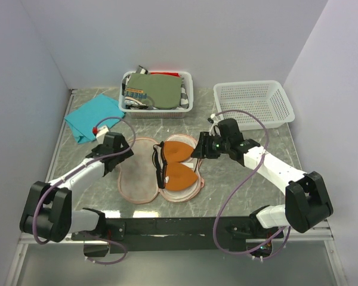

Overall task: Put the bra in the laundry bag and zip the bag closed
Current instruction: Close the laundry bag at the center of the board.

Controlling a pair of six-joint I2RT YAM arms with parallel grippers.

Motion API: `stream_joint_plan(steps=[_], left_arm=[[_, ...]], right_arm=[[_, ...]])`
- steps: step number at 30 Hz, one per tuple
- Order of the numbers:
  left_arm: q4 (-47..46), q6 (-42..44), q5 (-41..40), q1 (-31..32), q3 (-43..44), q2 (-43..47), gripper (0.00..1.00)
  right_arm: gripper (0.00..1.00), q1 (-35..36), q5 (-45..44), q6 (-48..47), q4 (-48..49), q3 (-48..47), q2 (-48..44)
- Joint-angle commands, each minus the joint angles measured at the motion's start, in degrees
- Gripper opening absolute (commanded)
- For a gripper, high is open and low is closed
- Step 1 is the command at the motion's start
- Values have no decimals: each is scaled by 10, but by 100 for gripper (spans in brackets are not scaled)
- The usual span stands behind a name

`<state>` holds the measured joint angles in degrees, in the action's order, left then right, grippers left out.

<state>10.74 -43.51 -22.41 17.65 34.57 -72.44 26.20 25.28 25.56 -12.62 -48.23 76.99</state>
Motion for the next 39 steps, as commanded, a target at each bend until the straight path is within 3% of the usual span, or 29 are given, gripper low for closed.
stream_joint_plan(steps=[1, 8, 16, 39], left_arm=[[0, 51, 69, -32, 38, -23, 92], [4, 56, 100, -42, 46, -48, 77], [-13, 39, 99, -44, 35, -78, 75], [-23, 32, 95, -44, 16, -57, 43]], right_arm=[[52, -11, 17, -11, 20, 4, -2], [51, -12, 16, -10, 20, 6, -1], [51, -16, 10, -10, 14, 6, -5], [51, -31, 0, -16, -2, 14, -25]])
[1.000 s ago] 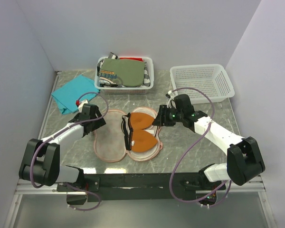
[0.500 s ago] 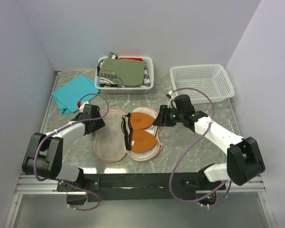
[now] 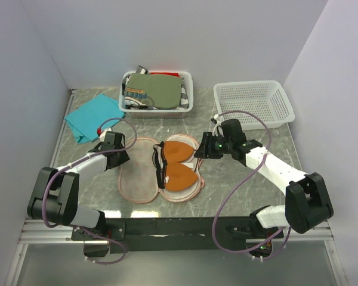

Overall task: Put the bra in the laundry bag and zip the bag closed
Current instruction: Close the laundry bag at the center of the board.

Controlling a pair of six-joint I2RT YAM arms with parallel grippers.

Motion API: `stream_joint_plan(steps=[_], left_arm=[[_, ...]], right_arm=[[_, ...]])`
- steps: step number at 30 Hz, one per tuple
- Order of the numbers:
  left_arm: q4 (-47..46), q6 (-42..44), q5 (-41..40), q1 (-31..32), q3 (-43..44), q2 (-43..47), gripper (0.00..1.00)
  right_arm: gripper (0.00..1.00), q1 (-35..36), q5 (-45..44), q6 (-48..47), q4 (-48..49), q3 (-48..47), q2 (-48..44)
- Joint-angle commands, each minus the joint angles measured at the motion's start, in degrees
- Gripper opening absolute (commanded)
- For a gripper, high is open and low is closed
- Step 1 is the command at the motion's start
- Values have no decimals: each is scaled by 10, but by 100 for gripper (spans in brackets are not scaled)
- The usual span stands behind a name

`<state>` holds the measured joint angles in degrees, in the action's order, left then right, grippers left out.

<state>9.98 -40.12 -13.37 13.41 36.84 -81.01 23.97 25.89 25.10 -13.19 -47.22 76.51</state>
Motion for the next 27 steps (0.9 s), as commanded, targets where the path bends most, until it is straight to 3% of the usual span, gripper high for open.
stream_joint_plan(steps=[1, 6, 10, 15, 27], left_arm=[[-15, -3, 2, -1, -10, 31, 37], [-15, -5, 2, -1, -11, 33, 29], [-15, -5, 2, -1, -10, 31, 13], [-17, -4, 4, -1, -13, 37, 1], [-17, 0, 8, -1, -17, 53, 1]], right_arm=[[51, -9, -6, -11, 3, 4, -21], [51, -12, -7, -14, -2, 2, -24], [51, -15, -8, -15, -3, 3, -28], [51, -16, -6, -15, -3, 3, -24], [51, -30, -11, -16, 0, 16, -29]])
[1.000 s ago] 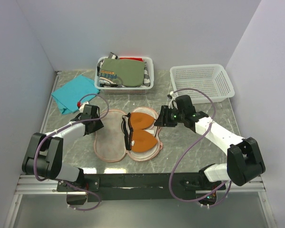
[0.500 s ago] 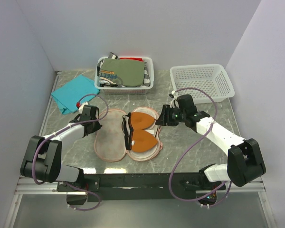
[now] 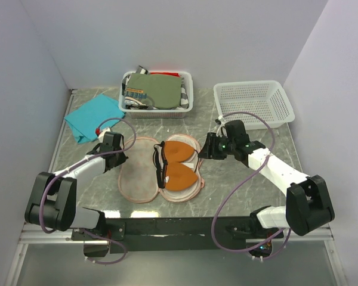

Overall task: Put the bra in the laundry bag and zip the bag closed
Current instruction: Close the laundry bag at the center of the board.

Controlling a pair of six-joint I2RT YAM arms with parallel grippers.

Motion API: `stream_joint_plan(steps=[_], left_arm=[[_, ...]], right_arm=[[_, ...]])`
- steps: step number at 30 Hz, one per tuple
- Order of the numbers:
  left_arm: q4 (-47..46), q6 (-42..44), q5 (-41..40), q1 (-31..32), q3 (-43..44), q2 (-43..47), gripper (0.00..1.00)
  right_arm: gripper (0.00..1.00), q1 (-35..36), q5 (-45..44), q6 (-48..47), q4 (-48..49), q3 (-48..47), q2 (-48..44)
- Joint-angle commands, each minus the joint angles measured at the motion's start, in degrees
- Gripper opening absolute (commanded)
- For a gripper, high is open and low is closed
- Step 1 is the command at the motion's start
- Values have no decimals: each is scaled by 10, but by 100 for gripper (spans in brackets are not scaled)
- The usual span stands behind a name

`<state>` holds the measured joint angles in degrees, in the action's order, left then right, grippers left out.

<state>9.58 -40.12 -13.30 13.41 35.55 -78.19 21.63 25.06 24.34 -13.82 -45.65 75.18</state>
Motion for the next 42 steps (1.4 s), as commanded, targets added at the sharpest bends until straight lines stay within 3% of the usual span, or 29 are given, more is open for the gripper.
stream_joint_plan(steps=[1, 10, 20, 27, 35, 42], left_arm=[[-12, 2, 9, -1, -4, 30, 1], [21, 7, 85, -1, 21, 118, 1], [30, -6, 172, 3, 61, 174, 1], [11, -31, 169, 74, 96, 162, 1], [-20, -58, 142, 179, 159, 114, 1], [-40, -74, 135, 231, 202, 65, 1]], right_arm=[[52, -8, -3, -9, 7, 0, -17], [52, -16, -37, -2, 3, 2, 0], [50, -34, -40, 37, 73, 34, 66], [49, -35, -99, 55, 105, 58, 79], [49, -34, -86, 61, 123, 56, 123], [49, -33, -61, 62, 127, 46, 150]])
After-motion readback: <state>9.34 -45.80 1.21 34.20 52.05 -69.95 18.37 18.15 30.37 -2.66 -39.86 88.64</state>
